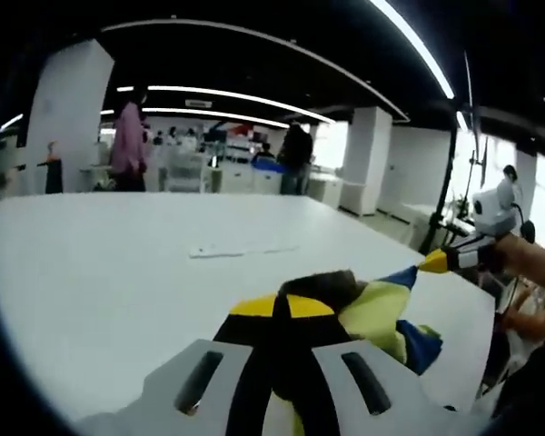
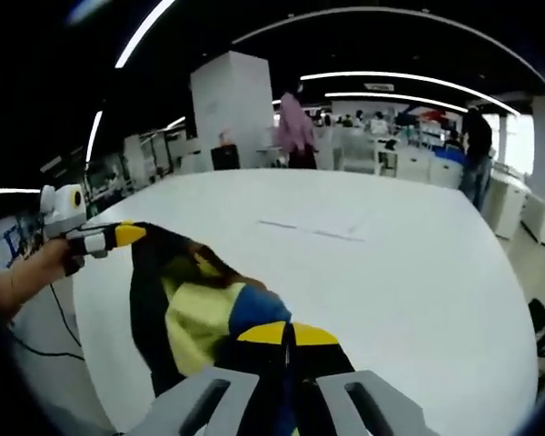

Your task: Fold the garment on the visible template until the final outline fits inside the template.

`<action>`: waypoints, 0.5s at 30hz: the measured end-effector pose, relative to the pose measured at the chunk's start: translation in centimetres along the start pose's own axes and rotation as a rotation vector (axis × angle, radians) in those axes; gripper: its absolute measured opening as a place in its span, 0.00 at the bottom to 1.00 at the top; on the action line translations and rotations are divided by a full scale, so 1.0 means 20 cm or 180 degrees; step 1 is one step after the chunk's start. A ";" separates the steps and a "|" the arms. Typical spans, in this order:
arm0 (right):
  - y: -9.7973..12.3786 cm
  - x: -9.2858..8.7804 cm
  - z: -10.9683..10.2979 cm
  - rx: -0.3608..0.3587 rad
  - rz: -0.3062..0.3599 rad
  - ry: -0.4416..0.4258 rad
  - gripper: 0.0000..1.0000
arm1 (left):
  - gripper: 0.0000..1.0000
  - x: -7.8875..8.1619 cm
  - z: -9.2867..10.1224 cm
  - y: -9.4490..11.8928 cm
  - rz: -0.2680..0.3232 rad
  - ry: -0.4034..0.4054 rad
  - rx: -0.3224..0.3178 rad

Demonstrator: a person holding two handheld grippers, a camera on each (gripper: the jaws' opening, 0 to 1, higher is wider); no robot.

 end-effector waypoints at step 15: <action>-0.22 0.17 0.26 -0.0524 0.0255 -0.0038 0.00 | 0.00 0.04 -0.19 -0.25 0.0184 0.0596 0.0181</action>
Point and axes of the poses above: the point that each gripper's makers call its tool centre point, and the gripper's own axes: y roughly backward along the fingers, z roughly to its right, x roughly out of its top, the point moved 5 cm from there along y, roughly backward along the fingers, and after that the axes turned 2 degrees about -y, right-handed, at the moved point
